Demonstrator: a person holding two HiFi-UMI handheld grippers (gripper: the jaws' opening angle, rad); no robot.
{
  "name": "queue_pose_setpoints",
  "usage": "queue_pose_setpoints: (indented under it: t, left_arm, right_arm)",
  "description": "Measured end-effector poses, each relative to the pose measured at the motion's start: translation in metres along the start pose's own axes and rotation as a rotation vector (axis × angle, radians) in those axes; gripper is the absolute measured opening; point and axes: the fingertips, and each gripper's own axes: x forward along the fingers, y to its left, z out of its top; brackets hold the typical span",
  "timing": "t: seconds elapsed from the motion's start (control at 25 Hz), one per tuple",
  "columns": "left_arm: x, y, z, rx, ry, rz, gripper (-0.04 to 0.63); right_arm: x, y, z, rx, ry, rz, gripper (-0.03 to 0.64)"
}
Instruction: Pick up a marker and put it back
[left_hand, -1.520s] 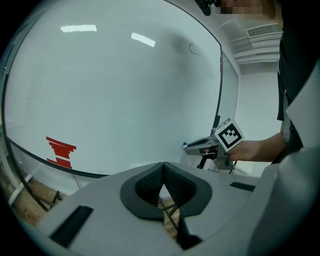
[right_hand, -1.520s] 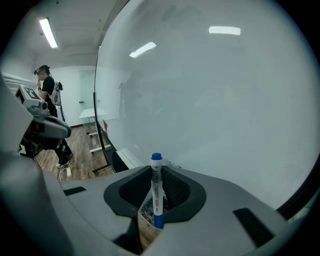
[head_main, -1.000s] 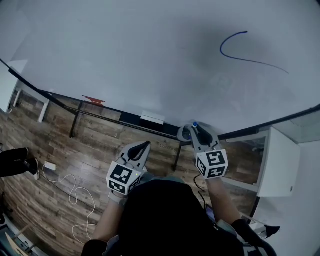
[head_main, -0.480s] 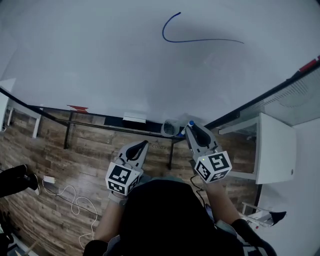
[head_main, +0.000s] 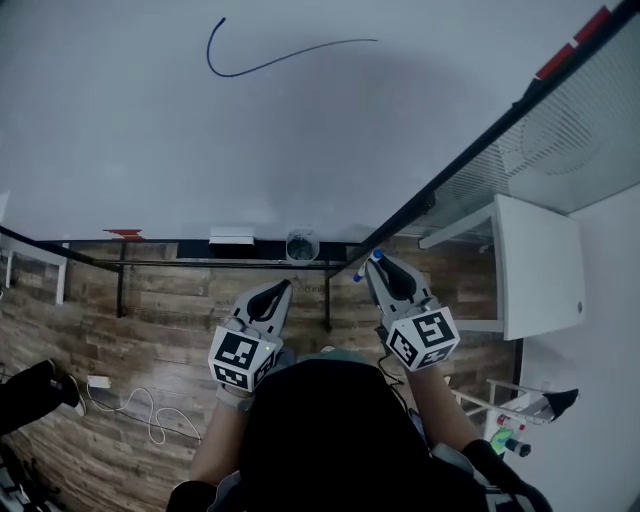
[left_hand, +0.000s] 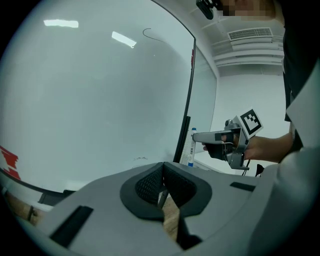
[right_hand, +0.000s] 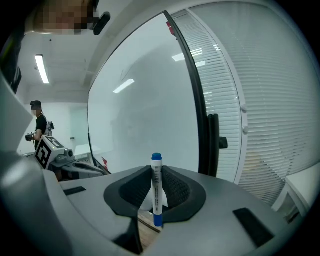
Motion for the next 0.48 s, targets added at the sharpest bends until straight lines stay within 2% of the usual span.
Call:
queue_pose_setpoints:
  t: [0.48]
  left_arm:
    - [0.022, -0.041, -0.004, 0.011, 0.009, -0.003, 0.021]
  right_arm:
    - [-0.046, -0.03, -0.033, 0.019, 0.04, -0.025, 0.092]
